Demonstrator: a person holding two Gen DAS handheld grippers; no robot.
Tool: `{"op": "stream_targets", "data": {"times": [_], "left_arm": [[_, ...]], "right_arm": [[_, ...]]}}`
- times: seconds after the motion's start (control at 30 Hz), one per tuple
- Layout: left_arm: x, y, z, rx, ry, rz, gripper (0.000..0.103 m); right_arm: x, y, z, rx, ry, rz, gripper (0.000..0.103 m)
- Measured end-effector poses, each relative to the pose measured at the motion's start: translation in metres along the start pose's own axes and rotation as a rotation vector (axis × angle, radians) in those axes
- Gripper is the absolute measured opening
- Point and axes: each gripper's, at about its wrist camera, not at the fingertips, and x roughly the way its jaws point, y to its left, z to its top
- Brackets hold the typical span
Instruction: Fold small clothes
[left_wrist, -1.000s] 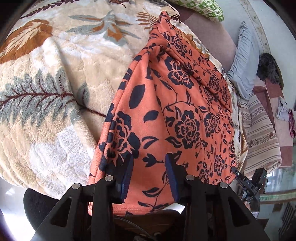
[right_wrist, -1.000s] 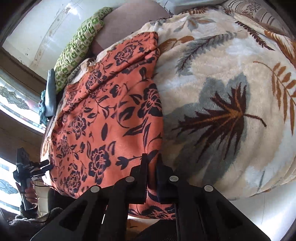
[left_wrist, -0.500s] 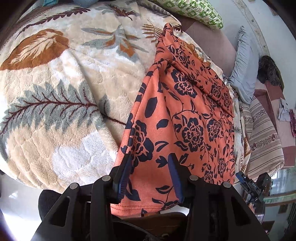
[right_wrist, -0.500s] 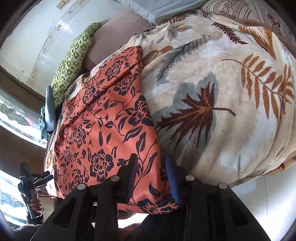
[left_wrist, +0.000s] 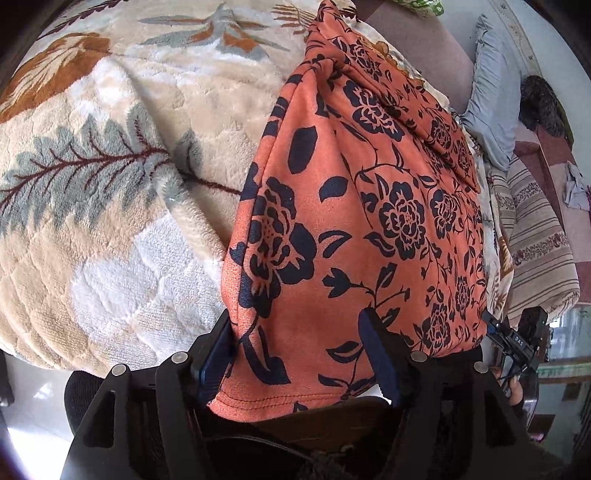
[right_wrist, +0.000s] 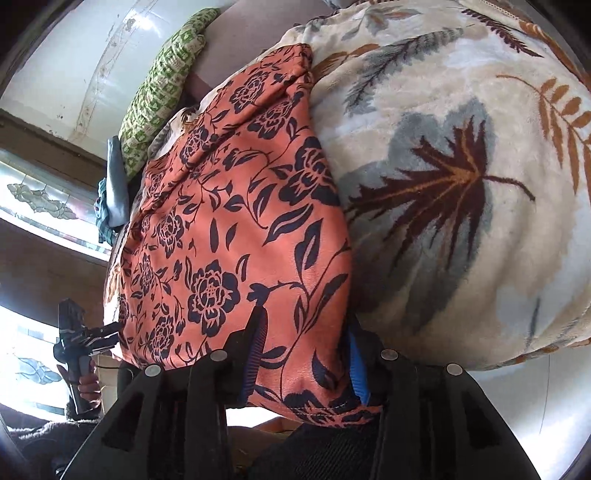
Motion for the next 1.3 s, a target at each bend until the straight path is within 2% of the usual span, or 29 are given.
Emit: {"op": "stream_targets", "data": {"times": [0.3, 0.37, 0.5, 0.57, 0.63, 0.77, 0.8, 0.83, 0.87, 0.9, 0.93, 0.97, 1.0, 1.03, 1.07, 1.13, 1.27, 1.3], "left_arm": [[0.010, -0.009, 0.001, 0.048, 0.028, 0.017, 0.071], [0.008, -0.015, 0.005, 0.081, 0.036, 0.060, 0.069], [0.005, -0.027, 0.014, 0.146, -0.011, 0.190, 0.069], [0.013, -0.029, 0.014, 0.153, 0.021, 0.196, 0.069], [0.018, -0.038, 0.009, 0.199, 0.020, 0.215, 0.072], [0.024, -0.044, 0.000, 0.200, 0.054, 0.134, 0.073], [0.026, -0.042, -0.001, 0.185, 0.064, 0.097, 0.073], [0.027, -0.040, -0.003, 0.170, 0.068, 0.071, 0.071], [0.028, -0.039, -0.005, 0.165, 0.069, 0.060, 0.070], [0.030, -0.039, -0.006, 0.163, 0.071, 0.051, 0.059], [0.031, -0.037, -0.006, 0.155, 0.080, 0.036, 0.042], [0.033, -0.034, -0.005, 0.141, 0.093, 0.025, 0.035], [0.032, -0.030, -0.004, 0.124, 0.101, 0.016, 0.021], [0.032, -0.026, -0.003, 0.107, 0.104, -0.004, 0.012], [0.030, -0.023, -0.001, 0.085, 0.108, -0.046, 0.008], [0.024, -0.016, 0.004, 0.043, 0.106, -0.125, 0.008], [0.032, -0.015, 0.006, 0.061, 0.117, -0.076, 0.008], [0.035, -0.016, 0.007, 0.071, 0.122, -0.040, 0.010]], "right_arm": [[0.007, -0.002, 0.000, -0.028, 0.024, -0.021, 0.042], [0.007, -0.001, 0.000, -0.030, 0.027, -0.022, 0.042], [0.007, -0.003, 0.002, -0.025, 0.029, -0.020, 0.042], [0.008, -0.003, 0.002, -0.027, 0.028, -0.020, 0.043], [0.008, -0.002, 0.002, -0.033, 0.023, -0.019, 0.043], [0.008, -0.001, -0.001, -0.059, 0.013, -0.022, 0.043], [0.008, 0.001, -0.001, -0.070, 0.015, -0.036, 0.039], [0.009, 0.003, -0.001, -0.088, 0.016, -0.060, 0.036], [0.009, 0.005, -0.002, -0.110, 0.018, -0.087, 0.023], [0.009, 0.006, -0.002, -0.122, 0.028, -0.089, 0.010], [0.009, 0.006, -0.002, -0.120, 0.036, -0.075, 0.010], [0.008, 0.006, -0.002, -0.118, 0.042, -0.066, 0.009], [0.007, 0.007, -0.002, -0.115, 0.047, -0.049, 0.009], [0.006, 0.006, -0.001, -0.105, 0.051, -0.023, 0.008], [0.005, 0.005, 0.000, -0.089, 0.051, 0.009, 0.008], [0.003, 0.001, 0.002, -0.053, 0.051, 0.053, 0.008], [0.009, 0.000, 0.002, -0.055, 0.077, 0.045, 0.013], [0.011, 0.001, 0.002, -0.058, 0.084, 0.038, 0.013]]}}
